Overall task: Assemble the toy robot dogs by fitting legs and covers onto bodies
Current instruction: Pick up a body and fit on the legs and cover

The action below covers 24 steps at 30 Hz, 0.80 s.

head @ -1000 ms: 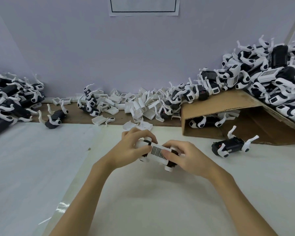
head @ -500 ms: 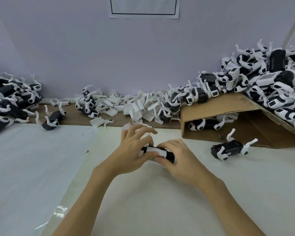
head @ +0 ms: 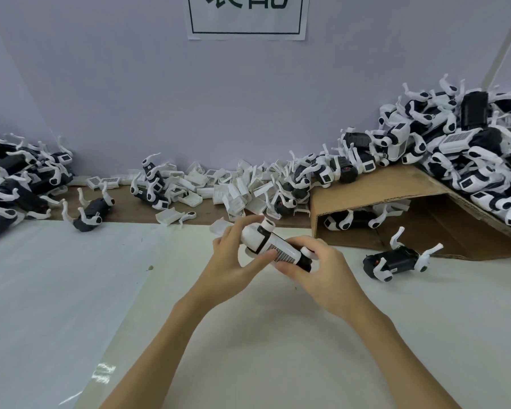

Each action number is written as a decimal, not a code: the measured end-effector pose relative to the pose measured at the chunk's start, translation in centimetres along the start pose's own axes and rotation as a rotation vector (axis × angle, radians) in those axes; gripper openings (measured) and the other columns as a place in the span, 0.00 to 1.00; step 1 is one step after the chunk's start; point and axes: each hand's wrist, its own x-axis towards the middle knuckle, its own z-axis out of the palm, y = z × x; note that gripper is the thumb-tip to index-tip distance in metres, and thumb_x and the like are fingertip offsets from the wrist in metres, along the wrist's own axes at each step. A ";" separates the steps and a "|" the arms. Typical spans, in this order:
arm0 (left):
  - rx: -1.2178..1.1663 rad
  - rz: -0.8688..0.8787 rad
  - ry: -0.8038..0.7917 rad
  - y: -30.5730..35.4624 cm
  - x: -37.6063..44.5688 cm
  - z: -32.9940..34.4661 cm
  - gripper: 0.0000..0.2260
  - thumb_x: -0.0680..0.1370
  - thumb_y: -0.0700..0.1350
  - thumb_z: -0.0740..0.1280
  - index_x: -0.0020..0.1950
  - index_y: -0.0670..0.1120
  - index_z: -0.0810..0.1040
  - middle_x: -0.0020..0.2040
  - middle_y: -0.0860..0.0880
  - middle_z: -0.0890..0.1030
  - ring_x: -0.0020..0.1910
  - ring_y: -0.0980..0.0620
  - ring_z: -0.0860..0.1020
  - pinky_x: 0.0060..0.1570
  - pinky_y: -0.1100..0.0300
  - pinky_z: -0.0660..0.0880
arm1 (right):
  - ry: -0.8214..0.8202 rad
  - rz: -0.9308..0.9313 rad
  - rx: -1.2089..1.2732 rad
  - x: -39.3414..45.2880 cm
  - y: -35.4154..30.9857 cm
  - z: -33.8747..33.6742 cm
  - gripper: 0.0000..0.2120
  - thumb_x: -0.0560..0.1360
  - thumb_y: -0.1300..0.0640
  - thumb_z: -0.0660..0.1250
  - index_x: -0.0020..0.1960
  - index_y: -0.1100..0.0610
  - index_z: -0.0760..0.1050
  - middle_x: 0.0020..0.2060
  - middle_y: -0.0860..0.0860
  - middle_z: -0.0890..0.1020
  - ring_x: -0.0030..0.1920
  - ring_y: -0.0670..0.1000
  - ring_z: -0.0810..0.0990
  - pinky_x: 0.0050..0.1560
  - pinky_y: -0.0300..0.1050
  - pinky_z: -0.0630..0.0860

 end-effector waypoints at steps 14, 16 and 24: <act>-0.379 -0.241 0.191 -0.1 0.7 1.4 0.20 0.77 0.53 0.78 0.66 0.58 0.75 0.46 0.61 0.87 0.45 0.64 0.83 0.44 0.70 0.76 | 0.235 -0.175 -0.567 -0.4 -0.8 4.1 0.21 0.75 0.46 0.73 0.64 0.53 0.77 0.56 0.48 0.79 0.55 0.53 0.77 0.48 0.47 0.78; -0.338 -0.213 0.222 0.2 0.7 1.2 0.19 0.80 0.61 0.72 0.67 0.62 0.72 0.47 0.59 0.87 0.50 0.62 0.83 0.51 0.64 0.75 | 0.241 -0.113 -0.576 -0.7 -1.2 3.8 0.16 0.76 0.40 0.67 0.55 0.51 0.77 0.44 0.46 0.80 0.43 0.51 0.78 0.40 0.47 0.75; -0.341 -0.225 0.421 -1.1 1.2 -0.9 0.16 0.86 0.62 0.61 0.64 0.52 0.76 0.47 0.52 0.85 0.48 0.55 0.81 0.53 0.52 0.75 | 0.381 0.143 1.391 8.0 -4.9 -13.1 0.51 0.66 0.43 0.83 0.80 0.60 0.63 0.73 0.65 0.71 0.64 0.58 0.83 0.59 0.48 0.83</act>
